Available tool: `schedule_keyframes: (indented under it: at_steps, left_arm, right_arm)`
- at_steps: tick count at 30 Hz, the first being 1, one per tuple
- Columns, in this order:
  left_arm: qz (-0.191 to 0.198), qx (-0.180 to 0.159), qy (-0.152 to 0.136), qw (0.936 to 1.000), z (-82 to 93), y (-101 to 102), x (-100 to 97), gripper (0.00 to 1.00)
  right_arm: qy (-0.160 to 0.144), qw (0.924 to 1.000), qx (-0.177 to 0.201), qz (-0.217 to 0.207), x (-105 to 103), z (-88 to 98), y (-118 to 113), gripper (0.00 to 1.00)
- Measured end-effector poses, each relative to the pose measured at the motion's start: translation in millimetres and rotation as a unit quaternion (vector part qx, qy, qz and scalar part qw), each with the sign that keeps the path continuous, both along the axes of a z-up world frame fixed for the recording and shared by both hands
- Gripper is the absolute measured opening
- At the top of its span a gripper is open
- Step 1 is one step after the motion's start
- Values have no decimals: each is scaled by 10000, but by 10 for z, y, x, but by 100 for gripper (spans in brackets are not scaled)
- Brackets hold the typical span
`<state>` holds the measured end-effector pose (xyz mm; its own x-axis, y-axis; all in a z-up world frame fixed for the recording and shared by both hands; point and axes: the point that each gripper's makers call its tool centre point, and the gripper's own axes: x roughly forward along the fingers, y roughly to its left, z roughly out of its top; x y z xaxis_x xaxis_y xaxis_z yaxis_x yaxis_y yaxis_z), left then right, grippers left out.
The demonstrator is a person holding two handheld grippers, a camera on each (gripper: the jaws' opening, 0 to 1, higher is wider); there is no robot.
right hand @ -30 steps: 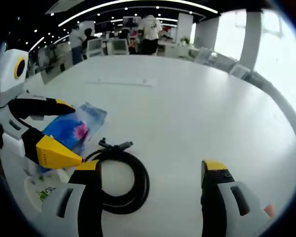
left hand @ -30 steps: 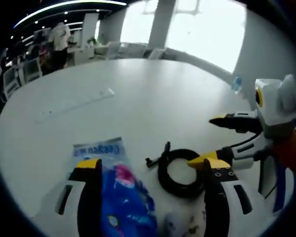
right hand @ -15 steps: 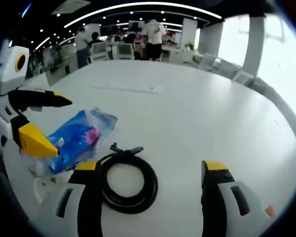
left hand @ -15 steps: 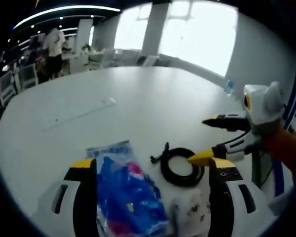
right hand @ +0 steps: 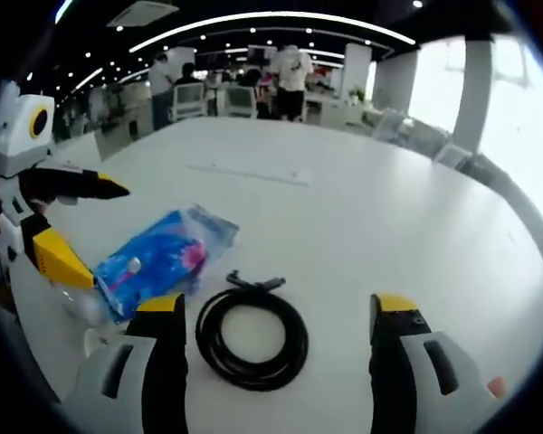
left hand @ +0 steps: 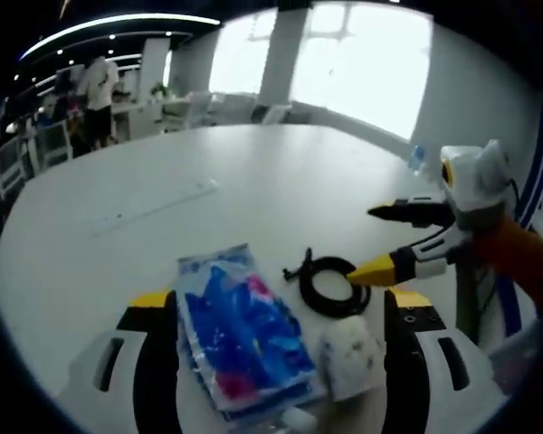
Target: Arrange the tabletop items into an orderly group along one side of the table until the central work area is clear of visible clutter.
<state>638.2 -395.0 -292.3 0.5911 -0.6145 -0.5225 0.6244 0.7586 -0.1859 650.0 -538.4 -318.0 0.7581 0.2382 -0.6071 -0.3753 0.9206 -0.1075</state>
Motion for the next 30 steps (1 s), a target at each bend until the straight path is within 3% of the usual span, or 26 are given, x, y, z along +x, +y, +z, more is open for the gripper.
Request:
schedule_keyframes:
  at_steps: [18,30]
  left_arm:
    - [-52,-203,-85,9997,117,246,-360,89]
    - [-58,-88,-59,9999,51,539,-607,88]
  right_arm:
    - [-126,9991,115,387,-309,171,248,83]
    - [-258,9974,114,665,-487,282,445,82]
